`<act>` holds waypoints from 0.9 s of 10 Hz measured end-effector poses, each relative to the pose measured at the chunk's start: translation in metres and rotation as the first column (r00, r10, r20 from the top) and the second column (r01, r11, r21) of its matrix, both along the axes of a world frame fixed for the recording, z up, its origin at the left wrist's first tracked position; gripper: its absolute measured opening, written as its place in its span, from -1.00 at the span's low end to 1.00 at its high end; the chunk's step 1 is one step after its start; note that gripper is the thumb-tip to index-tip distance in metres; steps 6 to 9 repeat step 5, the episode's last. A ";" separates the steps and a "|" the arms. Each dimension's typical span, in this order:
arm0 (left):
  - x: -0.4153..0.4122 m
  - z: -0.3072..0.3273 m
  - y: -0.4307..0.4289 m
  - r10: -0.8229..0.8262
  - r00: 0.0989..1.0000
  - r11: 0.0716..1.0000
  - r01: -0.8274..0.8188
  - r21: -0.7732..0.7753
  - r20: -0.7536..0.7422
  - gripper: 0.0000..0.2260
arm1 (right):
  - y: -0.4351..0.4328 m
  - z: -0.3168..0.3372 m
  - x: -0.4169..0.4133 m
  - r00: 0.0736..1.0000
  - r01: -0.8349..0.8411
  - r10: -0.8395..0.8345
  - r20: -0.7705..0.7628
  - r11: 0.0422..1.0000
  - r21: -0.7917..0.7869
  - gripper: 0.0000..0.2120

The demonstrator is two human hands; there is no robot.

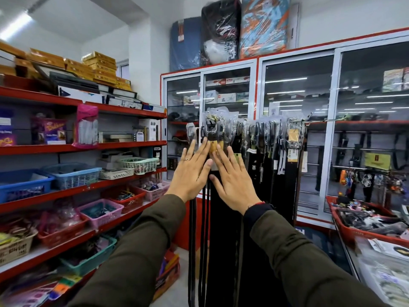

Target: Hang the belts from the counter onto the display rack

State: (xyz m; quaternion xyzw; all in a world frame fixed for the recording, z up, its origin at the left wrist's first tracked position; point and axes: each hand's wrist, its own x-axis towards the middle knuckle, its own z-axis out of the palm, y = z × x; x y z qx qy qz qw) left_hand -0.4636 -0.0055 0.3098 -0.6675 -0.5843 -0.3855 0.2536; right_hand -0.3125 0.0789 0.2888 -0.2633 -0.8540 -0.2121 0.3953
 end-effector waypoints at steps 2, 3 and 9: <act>0.001 0.002 0.022 0.032 0.999 0.997 -0.033 -0.067 -0.018 -0.45 | 0.015 0.001 0.000 0.998 0.067 -0.066 0.022 0.997 -0.041 -0.34; 0.003 0.000 0.023 0.034 0.999 0.998 -0.035 -0.059 -0.018 -0.46 | 0.016 0.001 0.001 0.998 0.060 -0.059 0.017 0.997 -0.054 -0.33; 0.025 -0.007 0.009 0.072 0.997 0.997 -0.072 0.036 0.003 -0.44 | -0.010 -0.001 0.024 0.996 -0.040 0.030 -0.081 0.992 -0.118 -0.34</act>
